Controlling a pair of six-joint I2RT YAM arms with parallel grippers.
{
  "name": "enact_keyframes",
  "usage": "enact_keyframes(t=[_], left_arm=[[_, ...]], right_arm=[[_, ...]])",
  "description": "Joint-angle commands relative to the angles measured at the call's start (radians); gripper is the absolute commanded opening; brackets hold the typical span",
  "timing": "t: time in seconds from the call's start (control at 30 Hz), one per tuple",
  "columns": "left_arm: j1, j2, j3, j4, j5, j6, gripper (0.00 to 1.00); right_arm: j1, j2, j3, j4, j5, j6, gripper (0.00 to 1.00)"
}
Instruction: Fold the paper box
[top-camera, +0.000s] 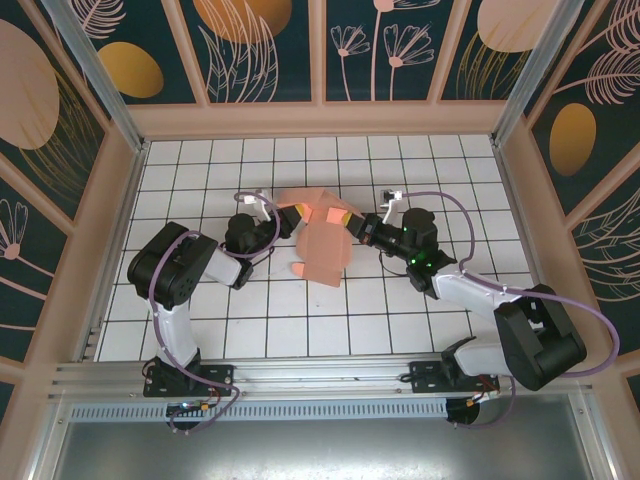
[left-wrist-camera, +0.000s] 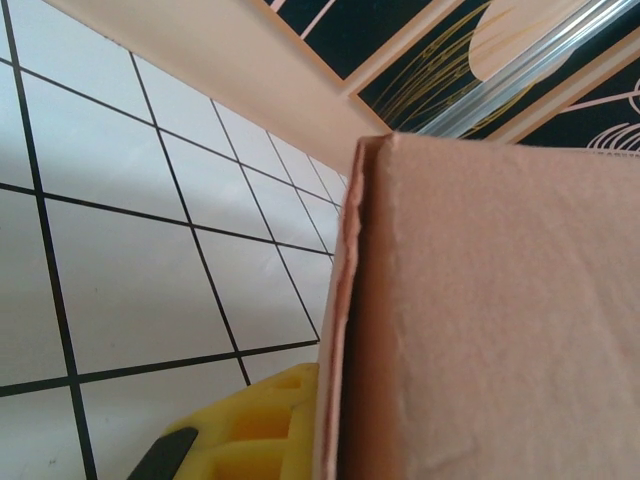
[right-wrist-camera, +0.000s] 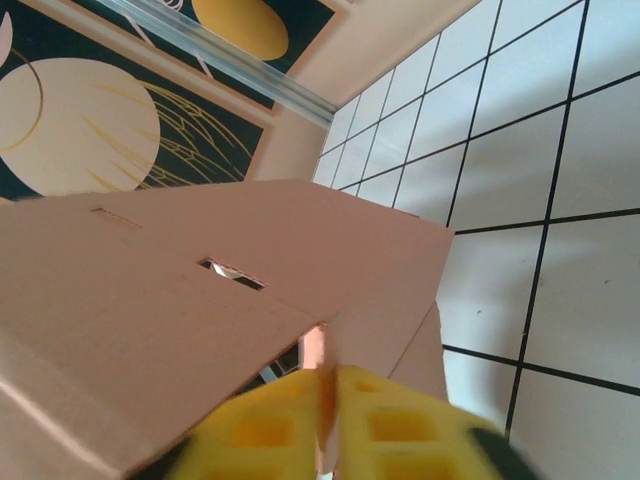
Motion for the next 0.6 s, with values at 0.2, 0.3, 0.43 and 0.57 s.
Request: enact_keyframes(t=[0.2,0.3,0.43,0.57], left_arm=[[0.002,-0.021,0.005,0.026,-0.002,-0.003,0.00],[0.002,-0.024,0.002,0.024,-0.015,-0.010,0.00],[0.003,-0.038,-0.009,-0.006,-0.080,-0.015,0.00],[0.002,-0.089,-0.009,-0.150,-0.217,-0.002,0.00]], right_arm=[[0.005,-0.025,0.017,-0.027,0.055,-0.015,0.00],[0.004,-0.050,0.018,-0.059,0.074,-0.030,0.49],[0.001,-0.128,0.024,-0.178,0.168,-0.096,0.71],[0.003,-0.226,0.043,-0.305,0.281,-0.143,0.72]])
